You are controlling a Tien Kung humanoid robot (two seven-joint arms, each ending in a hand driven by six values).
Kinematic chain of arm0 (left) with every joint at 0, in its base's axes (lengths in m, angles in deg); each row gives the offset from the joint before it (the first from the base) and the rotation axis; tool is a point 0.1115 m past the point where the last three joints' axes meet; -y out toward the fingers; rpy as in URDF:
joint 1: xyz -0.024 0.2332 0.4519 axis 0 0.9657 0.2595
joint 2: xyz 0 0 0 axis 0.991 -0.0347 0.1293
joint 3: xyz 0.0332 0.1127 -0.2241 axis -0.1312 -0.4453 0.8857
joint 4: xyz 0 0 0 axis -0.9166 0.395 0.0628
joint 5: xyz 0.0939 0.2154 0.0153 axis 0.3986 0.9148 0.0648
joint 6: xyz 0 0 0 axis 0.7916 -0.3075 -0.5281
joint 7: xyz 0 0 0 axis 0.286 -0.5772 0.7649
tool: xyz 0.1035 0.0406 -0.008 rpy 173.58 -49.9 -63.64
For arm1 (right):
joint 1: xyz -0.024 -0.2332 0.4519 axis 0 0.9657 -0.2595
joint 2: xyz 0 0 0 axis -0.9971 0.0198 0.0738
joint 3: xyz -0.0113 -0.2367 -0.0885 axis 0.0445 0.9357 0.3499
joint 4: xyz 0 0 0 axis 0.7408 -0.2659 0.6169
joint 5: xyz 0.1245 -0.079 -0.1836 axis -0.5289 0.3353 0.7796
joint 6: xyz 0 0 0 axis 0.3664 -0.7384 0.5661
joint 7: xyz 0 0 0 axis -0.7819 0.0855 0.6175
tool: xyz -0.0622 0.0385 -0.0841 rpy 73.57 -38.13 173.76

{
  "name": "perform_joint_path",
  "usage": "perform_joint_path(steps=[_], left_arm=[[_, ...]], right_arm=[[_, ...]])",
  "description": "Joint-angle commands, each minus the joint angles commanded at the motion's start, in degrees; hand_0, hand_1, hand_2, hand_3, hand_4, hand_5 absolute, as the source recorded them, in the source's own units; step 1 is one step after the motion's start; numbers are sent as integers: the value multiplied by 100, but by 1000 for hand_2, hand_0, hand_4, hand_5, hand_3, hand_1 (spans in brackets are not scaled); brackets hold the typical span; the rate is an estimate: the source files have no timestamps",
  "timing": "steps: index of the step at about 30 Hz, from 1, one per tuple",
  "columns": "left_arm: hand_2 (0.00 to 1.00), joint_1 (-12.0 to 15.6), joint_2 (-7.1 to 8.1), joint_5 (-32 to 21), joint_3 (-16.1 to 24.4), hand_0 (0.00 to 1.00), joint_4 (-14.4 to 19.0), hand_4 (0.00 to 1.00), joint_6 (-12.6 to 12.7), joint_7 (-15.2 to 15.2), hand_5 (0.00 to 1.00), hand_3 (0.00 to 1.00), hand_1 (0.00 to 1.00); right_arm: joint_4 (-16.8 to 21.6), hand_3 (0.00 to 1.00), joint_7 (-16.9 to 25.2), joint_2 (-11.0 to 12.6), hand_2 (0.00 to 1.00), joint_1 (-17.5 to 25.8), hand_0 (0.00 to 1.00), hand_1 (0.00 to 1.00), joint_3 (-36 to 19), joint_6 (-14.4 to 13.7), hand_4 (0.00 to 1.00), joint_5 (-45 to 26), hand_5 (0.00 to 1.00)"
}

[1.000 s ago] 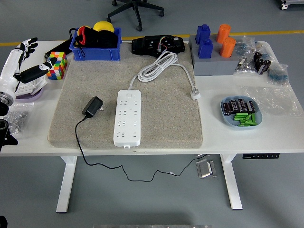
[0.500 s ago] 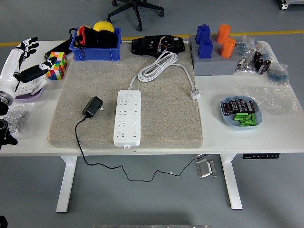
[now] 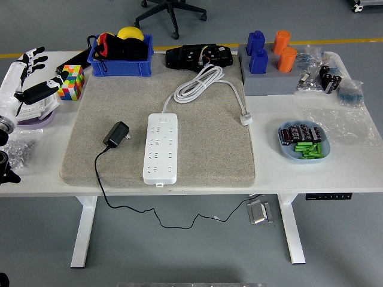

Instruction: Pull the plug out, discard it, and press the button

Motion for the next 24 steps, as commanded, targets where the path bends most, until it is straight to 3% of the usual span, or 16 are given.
perform_joint_path(steps=[24], left_arm=[[861, -11, -28, 6, -5, 900, 56, 763, -38, 47, 379, 904, 838]], right_arm=[[5, 713, 3, -29, 724, 2, 767, 729, -47, 0, 883, 11, 658]])
